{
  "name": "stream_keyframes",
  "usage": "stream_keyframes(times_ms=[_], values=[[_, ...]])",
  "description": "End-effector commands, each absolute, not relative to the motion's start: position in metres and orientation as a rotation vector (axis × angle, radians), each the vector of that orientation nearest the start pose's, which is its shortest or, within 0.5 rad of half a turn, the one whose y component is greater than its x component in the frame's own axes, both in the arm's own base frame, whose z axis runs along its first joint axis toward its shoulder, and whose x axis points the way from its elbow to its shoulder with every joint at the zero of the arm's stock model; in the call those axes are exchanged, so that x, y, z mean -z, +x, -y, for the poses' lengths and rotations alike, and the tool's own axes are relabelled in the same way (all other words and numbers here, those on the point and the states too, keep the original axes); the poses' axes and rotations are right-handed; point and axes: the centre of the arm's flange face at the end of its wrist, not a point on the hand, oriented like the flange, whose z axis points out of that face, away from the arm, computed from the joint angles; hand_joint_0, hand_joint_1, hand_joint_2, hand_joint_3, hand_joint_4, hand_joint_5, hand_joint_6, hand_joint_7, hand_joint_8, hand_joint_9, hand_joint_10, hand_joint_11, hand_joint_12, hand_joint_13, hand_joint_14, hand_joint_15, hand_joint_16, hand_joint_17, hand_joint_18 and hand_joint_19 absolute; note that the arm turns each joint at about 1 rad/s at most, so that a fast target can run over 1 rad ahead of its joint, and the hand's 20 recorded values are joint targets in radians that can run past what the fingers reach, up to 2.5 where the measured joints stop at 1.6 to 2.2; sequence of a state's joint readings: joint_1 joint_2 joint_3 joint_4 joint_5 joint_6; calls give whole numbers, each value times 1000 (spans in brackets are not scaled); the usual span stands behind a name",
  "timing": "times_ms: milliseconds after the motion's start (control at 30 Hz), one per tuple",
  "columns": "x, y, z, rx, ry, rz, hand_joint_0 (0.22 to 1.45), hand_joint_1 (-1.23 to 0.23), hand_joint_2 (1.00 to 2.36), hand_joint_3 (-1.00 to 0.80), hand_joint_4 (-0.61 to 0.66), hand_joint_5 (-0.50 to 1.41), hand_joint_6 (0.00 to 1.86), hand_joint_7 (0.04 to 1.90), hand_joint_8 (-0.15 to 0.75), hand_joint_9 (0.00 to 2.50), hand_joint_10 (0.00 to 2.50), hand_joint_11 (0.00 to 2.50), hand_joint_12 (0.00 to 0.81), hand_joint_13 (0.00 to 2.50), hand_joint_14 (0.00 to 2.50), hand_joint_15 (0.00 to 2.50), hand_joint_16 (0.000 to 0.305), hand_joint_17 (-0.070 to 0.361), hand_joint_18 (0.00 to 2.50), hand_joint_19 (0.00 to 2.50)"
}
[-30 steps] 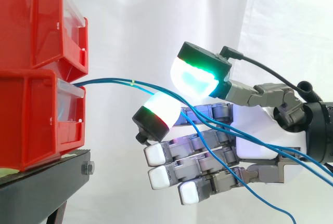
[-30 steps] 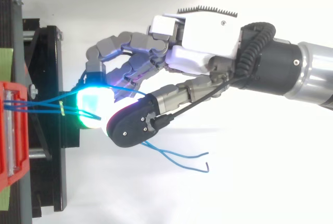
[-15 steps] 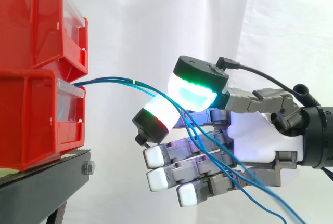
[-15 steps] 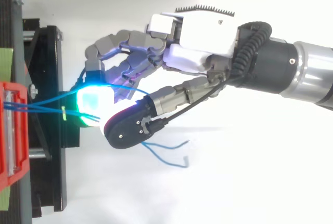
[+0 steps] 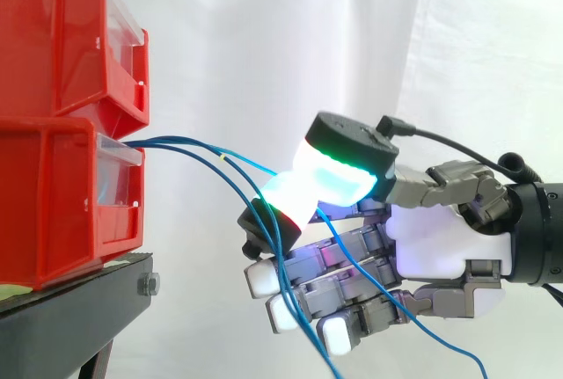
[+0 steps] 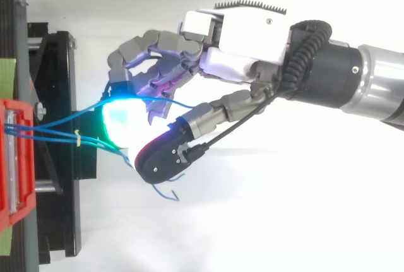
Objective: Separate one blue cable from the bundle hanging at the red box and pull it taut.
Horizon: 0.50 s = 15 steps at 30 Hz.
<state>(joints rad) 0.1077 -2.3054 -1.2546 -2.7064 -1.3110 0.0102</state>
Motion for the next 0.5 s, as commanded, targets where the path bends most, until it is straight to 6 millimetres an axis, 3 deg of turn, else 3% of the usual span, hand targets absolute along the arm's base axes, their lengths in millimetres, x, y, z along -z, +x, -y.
stream_keyframes(times_ms=[0, 133, 367, 467], values=[[-220, 754, 79, -1105, 1272, -1079, 496, -655, 1000, -500, 187, -185, 823, 1104, 298, 770, 18, 686, 350, 879, 18, 544, 46, 103, 914, 646], [-220, 754, 79, -1104, 1272, -1075, 510, -532, 1000, -500, 165, -179, 805, 1118, 301, 792, 20, 696, 345, 880, 20, 551, 45, 101, 903, 662], [-220, 754, 79, -1104, 1272, -1075, 505, -509, 1000, -500, 170, -178, 728, 1151, 297, 815, 17, 732, 350, 887, 20, 567, 46, 103, 897, 663], [-221, 754, 79, -1104, 1270, -1074, 505, -506, 1000, -500, 174, -183, 673, 1166, 296, 892, 20, 1038, 359, 946, 23, 686, 46, 104, 894, 657]])
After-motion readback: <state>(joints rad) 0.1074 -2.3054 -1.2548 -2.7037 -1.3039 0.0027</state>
